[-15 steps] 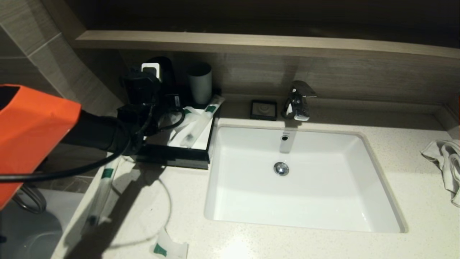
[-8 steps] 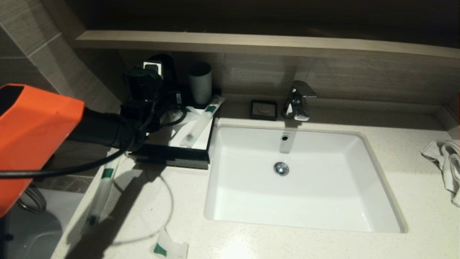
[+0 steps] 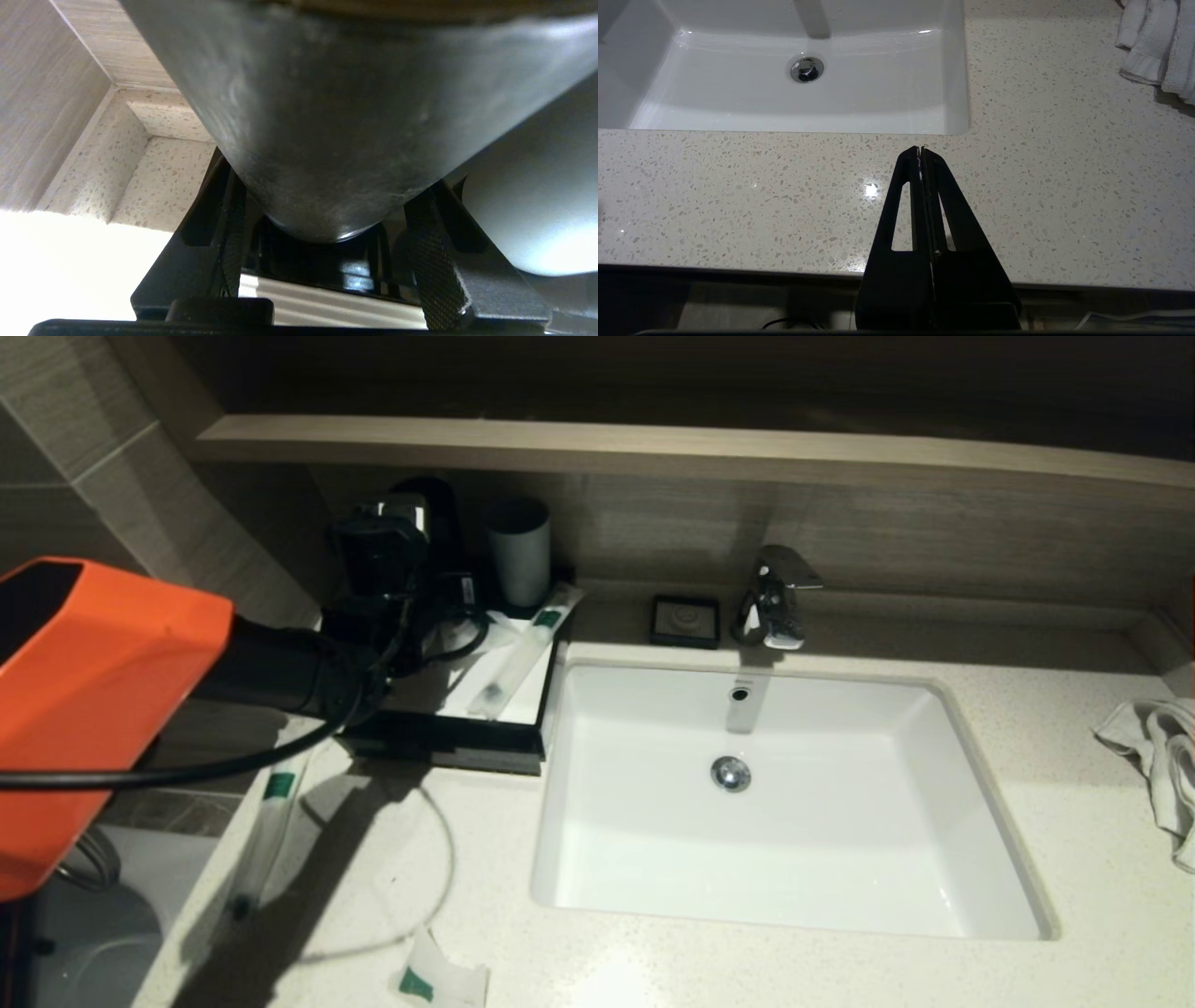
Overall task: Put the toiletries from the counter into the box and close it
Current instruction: Place the cup on the storage box
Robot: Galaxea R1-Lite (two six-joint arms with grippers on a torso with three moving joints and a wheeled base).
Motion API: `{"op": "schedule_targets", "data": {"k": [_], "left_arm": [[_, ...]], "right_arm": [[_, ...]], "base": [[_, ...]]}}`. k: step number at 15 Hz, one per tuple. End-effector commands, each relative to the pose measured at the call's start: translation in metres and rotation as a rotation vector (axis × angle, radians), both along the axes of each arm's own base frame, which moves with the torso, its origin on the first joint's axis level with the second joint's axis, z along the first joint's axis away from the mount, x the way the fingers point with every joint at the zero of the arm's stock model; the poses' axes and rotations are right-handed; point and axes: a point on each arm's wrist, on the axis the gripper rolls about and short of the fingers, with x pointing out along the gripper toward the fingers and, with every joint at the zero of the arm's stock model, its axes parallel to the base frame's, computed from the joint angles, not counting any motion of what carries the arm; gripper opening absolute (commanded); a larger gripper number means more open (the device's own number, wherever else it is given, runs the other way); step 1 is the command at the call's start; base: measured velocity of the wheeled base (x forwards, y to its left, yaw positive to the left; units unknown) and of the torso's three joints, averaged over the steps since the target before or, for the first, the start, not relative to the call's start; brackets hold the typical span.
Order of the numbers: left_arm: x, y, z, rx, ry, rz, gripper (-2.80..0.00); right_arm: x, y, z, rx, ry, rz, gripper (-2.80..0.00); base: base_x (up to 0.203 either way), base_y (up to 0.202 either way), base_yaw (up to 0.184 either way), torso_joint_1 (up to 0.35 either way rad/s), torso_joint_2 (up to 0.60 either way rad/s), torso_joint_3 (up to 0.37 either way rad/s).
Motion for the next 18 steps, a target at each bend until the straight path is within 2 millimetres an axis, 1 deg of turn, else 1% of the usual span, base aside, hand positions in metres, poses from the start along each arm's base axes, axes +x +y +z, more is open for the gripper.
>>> {"op": "schedule_targets", "data": {"k": [1, 4, 10, 14, 18], "left_arm": [[0.004, 0.0, -0.001, -0.002, -0.006, 0.004, -2.8], [0.006, -0.001, -0.007, 0.0, 0.004, 0.004, -2.8], [0.009, -0.002, -0.011, 0.001, 0.008, 0.006, -2.8], [0.01, -0.001, -0.007, -0.003, -0.005, 0.01, -2.8], [0.016, 0.006, -0.009, -0.003, -0.006, 0.03, -2.8]], "right_arm": [[0.0, 0.0, 0.0, 0.001, 0.0, 0.0, -2.8], [0.0, 0.0, 0.0, 0.001, 0.0, 0.0, -2.8], [0.0, 0.0, 0.0, -0.001, 0.0, 0.0, -2.8], [0.0, 0.0, 0.0, -0.001, 0.0, 0.0, -2.8], [0.0, 0.0, 0.0, 0.001, 0.0, 0.0, -2.8]], "base": [[0.0, 0.0, 0.0, 0.0, 0.0, 0.0], [0.0, 0.0, 0.0, 0.0, 0.0, 0.0], [0.0, 0.0, 0.0, 0.0, 0.0, 0.0], [0.0, 0.0, 0.0, 0.0, 0.0, 0.0], [0.0, 0.0, 0.0, 0.0, 0.0, 0.0]]}}
